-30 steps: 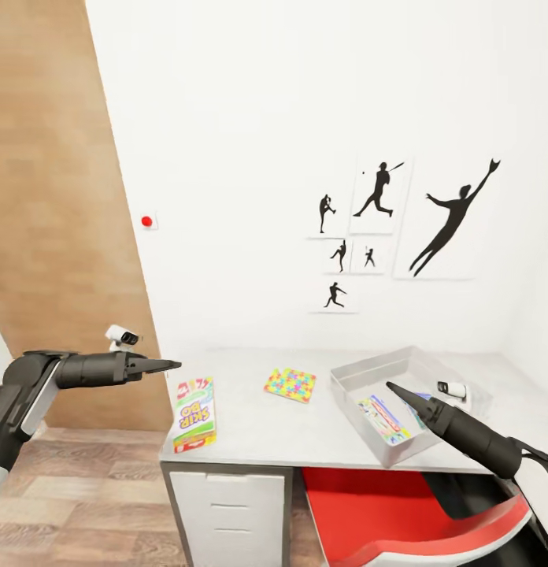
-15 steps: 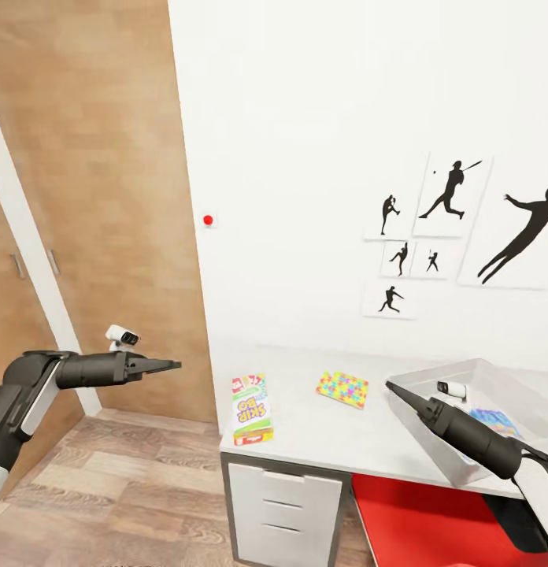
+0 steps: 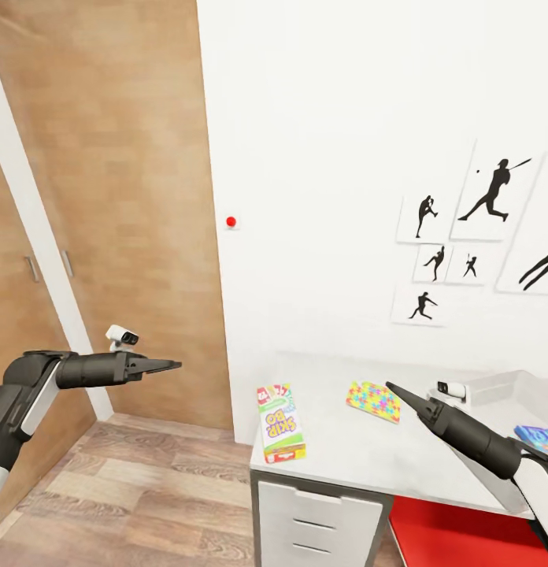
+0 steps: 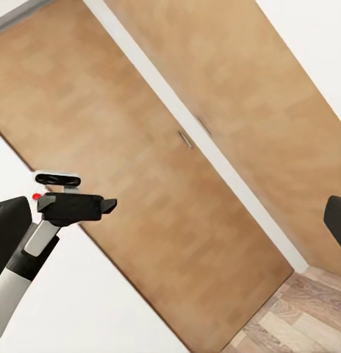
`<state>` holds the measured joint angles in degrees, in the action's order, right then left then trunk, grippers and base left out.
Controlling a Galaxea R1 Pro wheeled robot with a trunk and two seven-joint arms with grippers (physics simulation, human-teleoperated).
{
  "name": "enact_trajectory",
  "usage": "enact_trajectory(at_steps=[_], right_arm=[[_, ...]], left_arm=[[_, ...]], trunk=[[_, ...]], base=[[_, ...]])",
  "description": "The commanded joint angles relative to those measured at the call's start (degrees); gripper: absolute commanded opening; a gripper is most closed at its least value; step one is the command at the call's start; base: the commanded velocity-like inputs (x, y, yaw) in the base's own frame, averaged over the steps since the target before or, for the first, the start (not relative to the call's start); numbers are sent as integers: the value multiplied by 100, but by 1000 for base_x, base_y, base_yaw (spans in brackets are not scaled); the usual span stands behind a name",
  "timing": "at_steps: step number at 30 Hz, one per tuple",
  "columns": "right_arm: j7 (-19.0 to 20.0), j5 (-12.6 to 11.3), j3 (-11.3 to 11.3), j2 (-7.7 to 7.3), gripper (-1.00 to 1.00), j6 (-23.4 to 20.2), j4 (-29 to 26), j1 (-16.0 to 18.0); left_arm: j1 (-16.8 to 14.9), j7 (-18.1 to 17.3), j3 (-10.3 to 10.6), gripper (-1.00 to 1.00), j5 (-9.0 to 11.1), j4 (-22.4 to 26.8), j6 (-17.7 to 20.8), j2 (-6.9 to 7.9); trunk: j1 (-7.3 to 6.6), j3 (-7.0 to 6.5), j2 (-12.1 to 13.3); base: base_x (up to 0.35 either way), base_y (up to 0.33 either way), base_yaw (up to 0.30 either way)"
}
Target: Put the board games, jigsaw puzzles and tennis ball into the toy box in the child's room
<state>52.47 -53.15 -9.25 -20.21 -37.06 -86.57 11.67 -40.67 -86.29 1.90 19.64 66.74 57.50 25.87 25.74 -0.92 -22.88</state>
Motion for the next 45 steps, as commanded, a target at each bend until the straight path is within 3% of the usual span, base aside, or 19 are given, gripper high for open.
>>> enact_trajectory(at_steps=[1, 20, 30, 32, 33, 37, 38, 39, 40, 43, 45], right_arm=[[-2, -30, -1, -1, 100, -39, 0, 2], [-34, -38, 1, 0, 100, -52, 13, 2], [-600, -19, 32, 7, 100, -84, 67, 6], [-866, 18, 71, 11, 100, -97, 57, 8], [-1291, 78, 156, 13, 100, -133, 47, 9], [-2211, 145, 367, 30, 100, -251, 21, 22], [-2655, 158, 471, 62, 100, -337, 13, 38], [-2862, 163, 514, 90, 100, -382, 9, 49], [-3247, 180, 580, 168, 100, -476, 6, 72], [-3772, 213, 638, 327, 100, -622, 3, 138], [-4328, 241, 680, 509, 100, -792, 1, 232]], left_arm=[[-2, -14, 13, 100, 14, -4, 60, 5], [-2, -3, 13, 100, 4, -5, 59, 5], [0, 6, 22, 100, 12, -11, 46, -7], [-1, 9, 25, 100, 13, -11, 35, -18], [2, 15, 30, 100, 8, -12, 23, -42], [-1, 25, 40, 100, -2, -13, -1, -125], [-1, 44, 43, 100, -6, -13, -8, -180], [-1, 59, 44, 100, -7, -15, -9, -206], [-2, 104, 45, 100, -9, -17, -9, -254], [-2, 215, 46, 100, -11, -21, -11, -299], [0, 361, 50, 100, -7, -31, -11, -322]], trunk=[[5, 2, -4], [5, 2, -4], [5, 2, -4], [5, 2, -4], [5, 2, -4], [5, 2, -4], [5, 2, -4], [5, 2, -4], [5, 2, -4], [5, 2, -4], [5, 2, -4]], base=[[221, 228, 1], [208, 233, 0], [114, 70, 0], [27, 11, 0], [15, 6, 0], [9, 4, 0], [4, 2, 0], [3, 1, 0], [2, 1, 0], [1, 1, 0], [0, 0, 0]])
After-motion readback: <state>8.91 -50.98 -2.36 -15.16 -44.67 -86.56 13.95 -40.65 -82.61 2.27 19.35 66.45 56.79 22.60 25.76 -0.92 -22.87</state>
